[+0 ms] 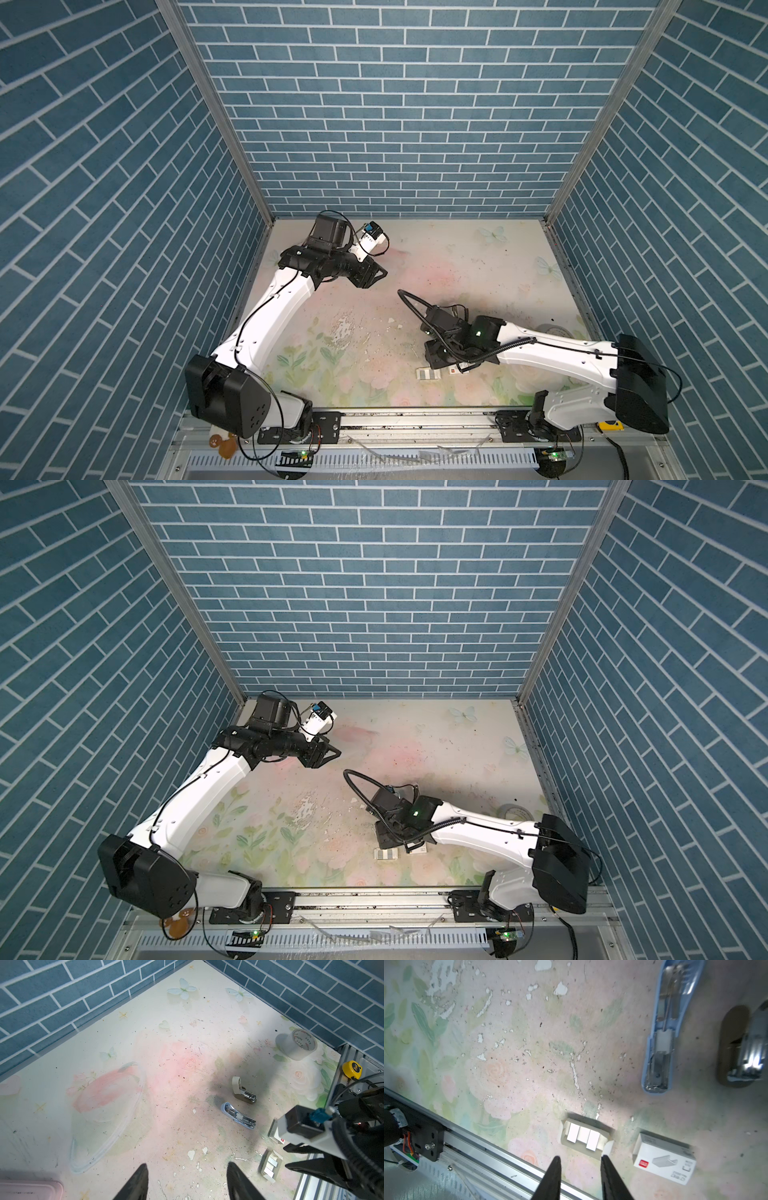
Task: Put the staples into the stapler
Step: 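Lower the light-blue piece onto the table beside the beige stapler base and release, then move the right gripper over the white staple holder and lower it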
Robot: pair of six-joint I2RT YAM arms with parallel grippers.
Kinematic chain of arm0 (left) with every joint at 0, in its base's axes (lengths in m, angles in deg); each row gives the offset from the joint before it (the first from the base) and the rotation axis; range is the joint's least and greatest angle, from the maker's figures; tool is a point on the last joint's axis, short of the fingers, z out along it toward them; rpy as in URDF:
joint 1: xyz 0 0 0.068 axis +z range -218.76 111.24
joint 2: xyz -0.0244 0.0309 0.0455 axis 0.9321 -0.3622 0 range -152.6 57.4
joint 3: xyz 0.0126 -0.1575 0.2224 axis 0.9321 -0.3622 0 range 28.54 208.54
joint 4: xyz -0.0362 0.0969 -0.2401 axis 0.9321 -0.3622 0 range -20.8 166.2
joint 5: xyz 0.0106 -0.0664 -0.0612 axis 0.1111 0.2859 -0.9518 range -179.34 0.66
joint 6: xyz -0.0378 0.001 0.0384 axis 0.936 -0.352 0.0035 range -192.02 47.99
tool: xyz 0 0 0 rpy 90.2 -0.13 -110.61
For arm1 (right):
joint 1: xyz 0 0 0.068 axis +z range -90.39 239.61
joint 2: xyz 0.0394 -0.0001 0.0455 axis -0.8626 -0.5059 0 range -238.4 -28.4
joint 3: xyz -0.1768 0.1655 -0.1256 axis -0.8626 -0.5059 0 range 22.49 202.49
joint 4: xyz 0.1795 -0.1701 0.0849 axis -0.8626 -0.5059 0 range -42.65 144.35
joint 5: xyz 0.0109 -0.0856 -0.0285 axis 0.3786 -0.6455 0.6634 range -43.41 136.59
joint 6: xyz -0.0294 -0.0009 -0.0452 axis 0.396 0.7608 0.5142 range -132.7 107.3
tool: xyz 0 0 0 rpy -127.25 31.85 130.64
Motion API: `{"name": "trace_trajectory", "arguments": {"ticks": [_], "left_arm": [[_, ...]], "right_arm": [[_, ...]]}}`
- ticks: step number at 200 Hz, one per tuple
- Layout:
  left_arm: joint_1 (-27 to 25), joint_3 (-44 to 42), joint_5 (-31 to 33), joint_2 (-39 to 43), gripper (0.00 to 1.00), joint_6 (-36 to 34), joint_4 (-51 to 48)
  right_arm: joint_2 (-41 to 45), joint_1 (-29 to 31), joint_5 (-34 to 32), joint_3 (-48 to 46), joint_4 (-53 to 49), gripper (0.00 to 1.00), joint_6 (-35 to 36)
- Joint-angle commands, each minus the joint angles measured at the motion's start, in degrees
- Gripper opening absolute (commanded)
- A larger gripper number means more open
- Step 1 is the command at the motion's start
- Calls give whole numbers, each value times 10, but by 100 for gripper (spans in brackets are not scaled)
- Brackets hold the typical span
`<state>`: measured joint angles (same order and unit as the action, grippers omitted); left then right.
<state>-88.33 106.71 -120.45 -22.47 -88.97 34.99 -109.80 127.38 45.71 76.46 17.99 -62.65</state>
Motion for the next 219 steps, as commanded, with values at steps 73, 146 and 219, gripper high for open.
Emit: {"name": "trace_trajectory", "arguments": {"ticks": [73, 146, 219], "left_arm": [[0, -6, -14, 1, 62, 4, 16], [0, -8, -19, 0, 62, 9, 17], [0, -8, -22, -2, 62, 15, 18]], "right_arm": [[-62, 38, -36, -1, 10, 26, -120], [-66, 39, -36, -19, 9, 24, -136], [-90, 39, -31, -15, 10, 24, -132]]}}
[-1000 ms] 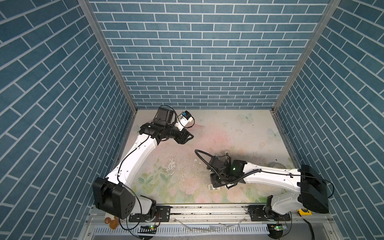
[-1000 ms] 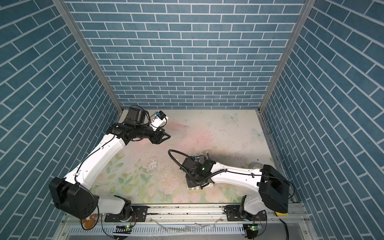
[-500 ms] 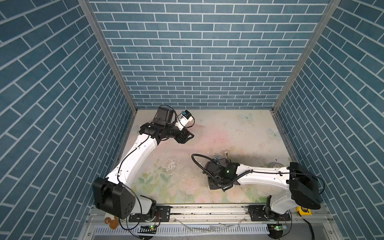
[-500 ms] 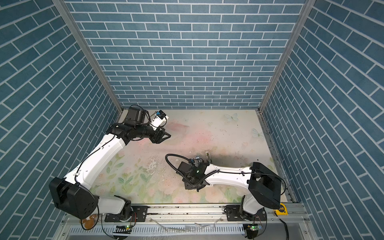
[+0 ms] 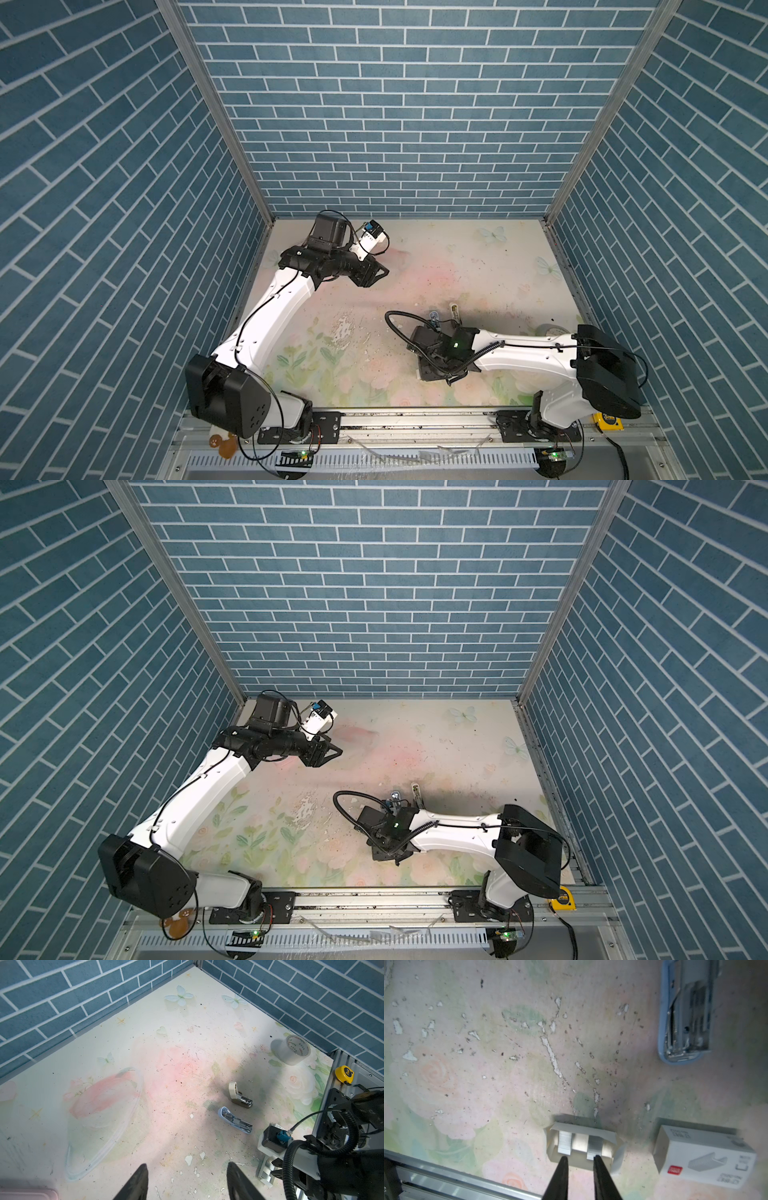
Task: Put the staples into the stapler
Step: 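Move the right gripper over the white staple holder and lower it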
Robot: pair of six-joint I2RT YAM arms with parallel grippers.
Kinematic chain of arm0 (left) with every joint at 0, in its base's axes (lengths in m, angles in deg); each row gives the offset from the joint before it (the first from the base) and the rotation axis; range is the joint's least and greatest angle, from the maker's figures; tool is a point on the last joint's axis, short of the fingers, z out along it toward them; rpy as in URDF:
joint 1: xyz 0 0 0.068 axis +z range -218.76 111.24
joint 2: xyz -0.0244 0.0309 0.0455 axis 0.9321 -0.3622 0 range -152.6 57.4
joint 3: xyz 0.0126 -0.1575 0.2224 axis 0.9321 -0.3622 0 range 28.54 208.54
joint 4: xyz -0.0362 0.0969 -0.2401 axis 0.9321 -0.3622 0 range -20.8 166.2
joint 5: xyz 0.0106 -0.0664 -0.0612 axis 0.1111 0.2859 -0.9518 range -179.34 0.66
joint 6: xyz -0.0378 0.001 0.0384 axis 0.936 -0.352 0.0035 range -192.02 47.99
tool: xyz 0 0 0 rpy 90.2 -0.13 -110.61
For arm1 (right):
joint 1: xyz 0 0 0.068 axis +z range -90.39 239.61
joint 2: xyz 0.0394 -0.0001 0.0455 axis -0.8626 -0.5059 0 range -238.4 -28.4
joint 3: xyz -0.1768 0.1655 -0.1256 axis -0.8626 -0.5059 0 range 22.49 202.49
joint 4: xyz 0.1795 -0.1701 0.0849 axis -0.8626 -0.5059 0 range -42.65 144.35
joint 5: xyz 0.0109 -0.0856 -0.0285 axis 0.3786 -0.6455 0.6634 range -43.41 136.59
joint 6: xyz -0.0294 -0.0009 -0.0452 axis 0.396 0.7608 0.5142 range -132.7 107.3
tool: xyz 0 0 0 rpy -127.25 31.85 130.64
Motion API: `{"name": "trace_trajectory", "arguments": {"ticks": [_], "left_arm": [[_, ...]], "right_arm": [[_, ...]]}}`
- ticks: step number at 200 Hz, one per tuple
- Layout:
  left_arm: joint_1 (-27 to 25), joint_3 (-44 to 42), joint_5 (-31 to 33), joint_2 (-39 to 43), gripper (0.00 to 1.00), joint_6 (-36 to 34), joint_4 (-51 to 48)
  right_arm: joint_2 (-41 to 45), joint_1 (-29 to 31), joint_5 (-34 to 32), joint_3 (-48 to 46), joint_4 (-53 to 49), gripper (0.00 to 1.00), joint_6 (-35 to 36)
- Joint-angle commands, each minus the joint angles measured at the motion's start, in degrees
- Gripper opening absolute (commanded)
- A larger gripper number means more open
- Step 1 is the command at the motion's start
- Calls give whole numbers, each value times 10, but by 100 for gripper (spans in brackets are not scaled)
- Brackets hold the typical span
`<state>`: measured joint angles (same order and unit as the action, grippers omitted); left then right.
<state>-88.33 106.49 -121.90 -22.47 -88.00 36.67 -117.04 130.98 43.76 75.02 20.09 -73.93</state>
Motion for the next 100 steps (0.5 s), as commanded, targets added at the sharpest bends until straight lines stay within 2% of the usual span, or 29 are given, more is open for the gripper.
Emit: {"name": "trace_trajectory", "arguments": {"ticks": [1, 100], "left_arm": [[0, -5, -8, -2, 62, 5, 1], [0, -13, -11, -2, 62, 10, 5]], "right_arm": [[-18, 3, -12, -1, -11, 24, -18], [-44, 4, -21, 17, -37, 24, -12]]}}
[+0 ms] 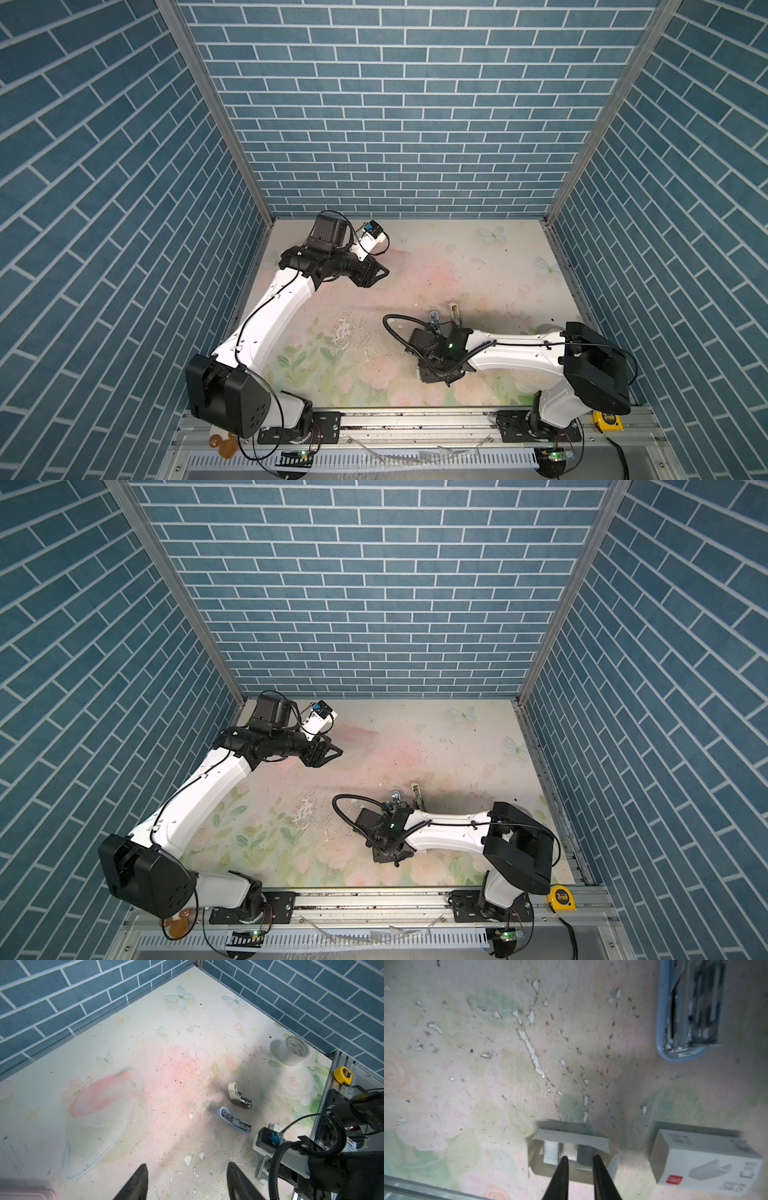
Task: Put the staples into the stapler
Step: 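Move the right gripper over the white staple holder and lower it, then close the right gripper on a staple strip in the white holder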
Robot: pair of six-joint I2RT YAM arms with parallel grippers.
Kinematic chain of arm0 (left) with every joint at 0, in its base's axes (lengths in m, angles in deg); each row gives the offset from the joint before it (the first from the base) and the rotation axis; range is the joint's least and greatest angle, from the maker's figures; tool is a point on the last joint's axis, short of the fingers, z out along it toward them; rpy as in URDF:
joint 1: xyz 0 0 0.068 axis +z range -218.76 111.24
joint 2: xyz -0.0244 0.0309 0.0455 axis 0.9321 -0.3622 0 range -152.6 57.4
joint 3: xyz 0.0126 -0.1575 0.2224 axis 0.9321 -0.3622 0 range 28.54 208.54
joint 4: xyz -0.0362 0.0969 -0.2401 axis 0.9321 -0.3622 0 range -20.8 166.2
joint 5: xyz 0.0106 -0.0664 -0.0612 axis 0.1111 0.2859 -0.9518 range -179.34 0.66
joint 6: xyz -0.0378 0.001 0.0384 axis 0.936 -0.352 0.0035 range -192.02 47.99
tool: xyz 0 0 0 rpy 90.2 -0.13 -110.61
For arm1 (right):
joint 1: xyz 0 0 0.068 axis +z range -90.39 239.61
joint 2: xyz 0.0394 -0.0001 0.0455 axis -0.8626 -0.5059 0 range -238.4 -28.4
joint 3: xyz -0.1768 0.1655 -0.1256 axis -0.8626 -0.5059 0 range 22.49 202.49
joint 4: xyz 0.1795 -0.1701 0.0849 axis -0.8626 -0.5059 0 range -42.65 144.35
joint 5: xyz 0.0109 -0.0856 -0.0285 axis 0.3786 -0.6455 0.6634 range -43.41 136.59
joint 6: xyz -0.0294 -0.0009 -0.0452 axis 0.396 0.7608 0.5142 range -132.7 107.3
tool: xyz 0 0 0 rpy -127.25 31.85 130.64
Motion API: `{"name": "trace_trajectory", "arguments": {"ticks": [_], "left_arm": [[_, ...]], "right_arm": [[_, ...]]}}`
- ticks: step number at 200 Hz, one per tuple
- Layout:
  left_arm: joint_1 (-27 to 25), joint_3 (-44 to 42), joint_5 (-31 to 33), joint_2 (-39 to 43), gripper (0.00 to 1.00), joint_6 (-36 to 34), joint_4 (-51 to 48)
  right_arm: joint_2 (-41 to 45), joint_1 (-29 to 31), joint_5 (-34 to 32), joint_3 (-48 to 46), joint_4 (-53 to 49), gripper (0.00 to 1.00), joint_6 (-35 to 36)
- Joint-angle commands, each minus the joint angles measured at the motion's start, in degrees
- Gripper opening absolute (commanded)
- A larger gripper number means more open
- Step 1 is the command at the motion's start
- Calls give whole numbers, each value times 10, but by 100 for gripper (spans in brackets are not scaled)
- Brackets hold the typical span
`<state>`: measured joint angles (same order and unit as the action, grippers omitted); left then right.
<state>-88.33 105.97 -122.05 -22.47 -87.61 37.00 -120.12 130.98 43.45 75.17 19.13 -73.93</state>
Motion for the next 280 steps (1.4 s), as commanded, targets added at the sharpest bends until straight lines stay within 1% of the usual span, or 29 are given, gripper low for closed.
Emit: {"name": "trace_trajectory", "arguments": {"ticks": [1, 162, 242, 280], "left_arm": [[0, -8, -10, -2, 62, 6, 2], [0, -14, -13, -3, 63, 8, 6], [0, -14, -15, -5, 62, 12, 7], [0, -15, -17, -6, 63, 14, 8]], "right_arm": [[-14, 4, -18, 16, -27, 24, -12], [-51, 4, -22, 31, -33, 24, 4], [-71, 4, -26, 45, -33, 26, 17], [-74, 4, -27, 46, -33, 25, 18]]}}
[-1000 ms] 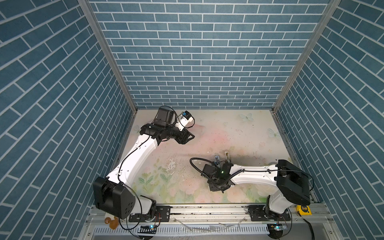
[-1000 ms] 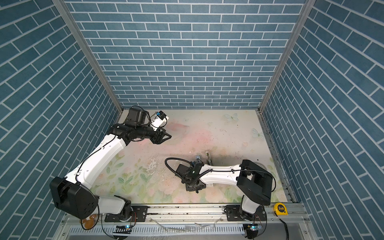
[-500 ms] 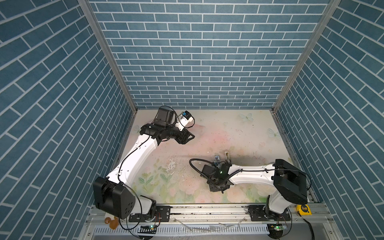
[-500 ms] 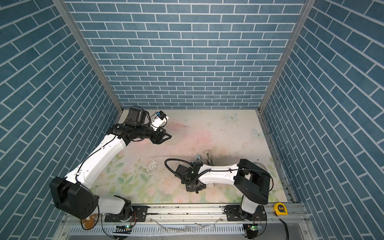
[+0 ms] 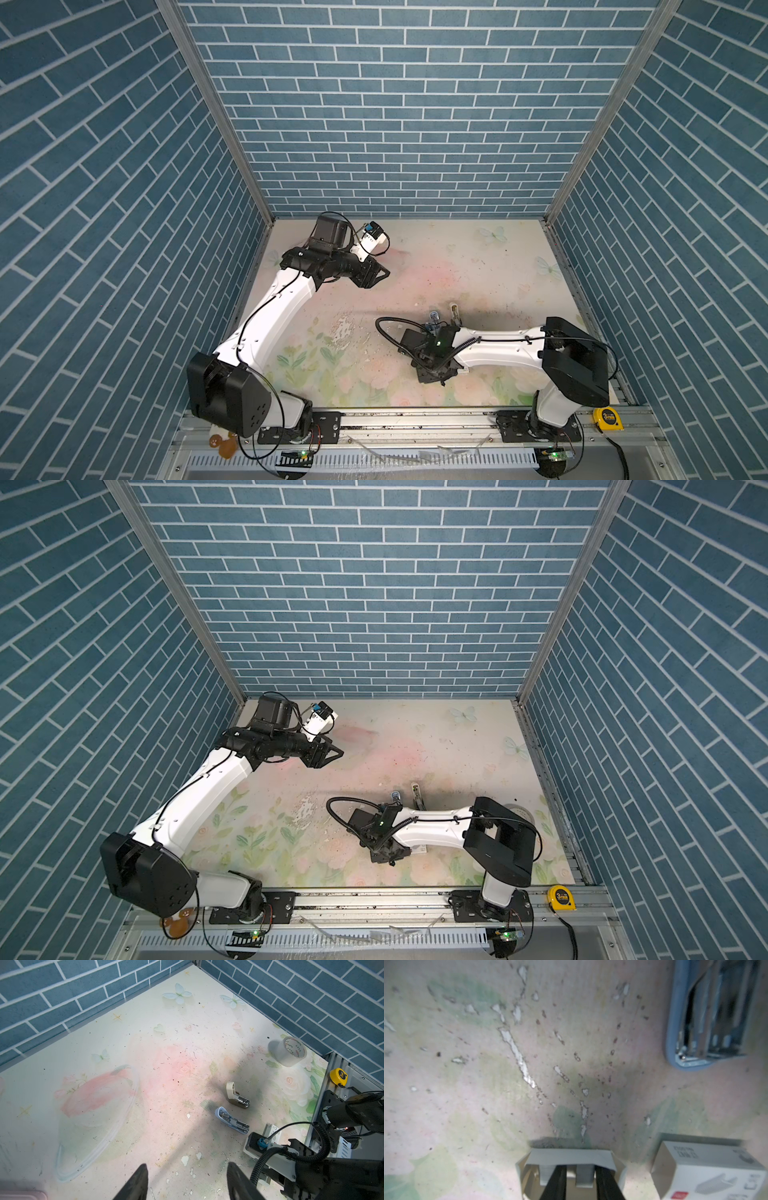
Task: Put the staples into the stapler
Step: 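Close the right gripper on a staple strip in the white holder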
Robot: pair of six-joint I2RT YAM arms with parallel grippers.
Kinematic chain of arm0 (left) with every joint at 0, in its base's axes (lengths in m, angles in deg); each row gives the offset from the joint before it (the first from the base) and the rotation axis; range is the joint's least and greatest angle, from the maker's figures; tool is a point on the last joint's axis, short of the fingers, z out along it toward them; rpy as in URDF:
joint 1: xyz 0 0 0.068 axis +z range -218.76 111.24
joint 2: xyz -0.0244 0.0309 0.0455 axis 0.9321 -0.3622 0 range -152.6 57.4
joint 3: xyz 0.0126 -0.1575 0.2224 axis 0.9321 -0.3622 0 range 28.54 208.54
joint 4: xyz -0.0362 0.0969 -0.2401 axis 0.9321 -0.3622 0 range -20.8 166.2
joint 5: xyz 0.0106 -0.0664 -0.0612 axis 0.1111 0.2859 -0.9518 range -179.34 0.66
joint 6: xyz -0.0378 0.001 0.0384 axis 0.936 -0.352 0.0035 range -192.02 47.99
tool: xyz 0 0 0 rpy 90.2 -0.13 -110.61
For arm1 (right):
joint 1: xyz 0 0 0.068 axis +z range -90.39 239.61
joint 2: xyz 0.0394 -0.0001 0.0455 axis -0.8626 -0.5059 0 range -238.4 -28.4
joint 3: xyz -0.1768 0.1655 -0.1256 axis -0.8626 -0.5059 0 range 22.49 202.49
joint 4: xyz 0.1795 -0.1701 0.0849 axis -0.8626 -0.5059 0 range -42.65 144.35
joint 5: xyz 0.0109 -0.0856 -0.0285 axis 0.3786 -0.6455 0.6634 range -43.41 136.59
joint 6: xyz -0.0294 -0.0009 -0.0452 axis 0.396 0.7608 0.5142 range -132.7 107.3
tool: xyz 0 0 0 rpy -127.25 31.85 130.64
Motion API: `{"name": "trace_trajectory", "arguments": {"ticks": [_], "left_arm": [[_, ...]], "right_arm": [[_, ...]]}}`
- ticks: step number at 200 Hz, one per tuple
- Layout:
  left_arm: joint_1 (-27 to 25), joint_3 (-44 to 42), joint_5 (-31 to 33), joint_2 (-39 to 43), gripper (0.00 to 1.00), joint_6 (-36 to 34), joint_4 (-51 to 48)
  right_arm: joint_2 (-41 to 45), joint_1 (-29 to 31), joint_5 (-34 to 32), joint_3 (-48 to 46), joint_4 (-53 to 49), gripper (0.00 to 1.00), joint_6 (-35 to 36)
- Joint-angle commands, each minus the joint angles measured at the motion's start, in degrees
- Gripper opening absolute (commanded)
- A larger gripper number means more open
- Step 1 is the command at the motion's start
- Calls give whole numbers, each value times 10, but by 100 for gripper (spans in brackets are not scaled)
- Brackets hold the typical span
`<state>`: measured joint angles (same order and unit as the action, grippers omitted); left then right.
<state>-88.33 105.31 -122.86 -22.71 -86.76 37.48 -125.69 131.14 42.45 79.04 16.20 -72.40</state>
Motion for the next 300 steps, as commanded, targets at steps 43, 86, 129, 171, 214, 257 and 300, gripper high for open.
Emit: {"name": "trace_trajectory", "arguments": {"ticks": [43, 86, 129, 171, 214, 257, 300], "left_arm": [[0, -8, -11, -7, 62, 8, 3], [0, -4, -10, -8, 62, 8, 1], [0, 9, -7, -10, 62, 0, -9], [0, 11, -5, -9, 62, -2, -13], [0, 15, -3, -10, 62, -7, -17], [0, 30, -7, -13, 62, -16, -33], [0, 43, -7, -7, 63, -22, -50]], "right_arm": [[-25, 2, -20, 8, -4, 20, 5], [-20, 3, -27, 4, -4, 11, 6], [2, 3, -39, 7, -7, 7, 8], [25, 5, -53, 12, -16, 7, 15], [26, 7, -53, 12, -18, 6, 18], [41, 10, -51, 12, -18, 6, 20], [80, 9, -54, 5, -11, 6, 32]]}}
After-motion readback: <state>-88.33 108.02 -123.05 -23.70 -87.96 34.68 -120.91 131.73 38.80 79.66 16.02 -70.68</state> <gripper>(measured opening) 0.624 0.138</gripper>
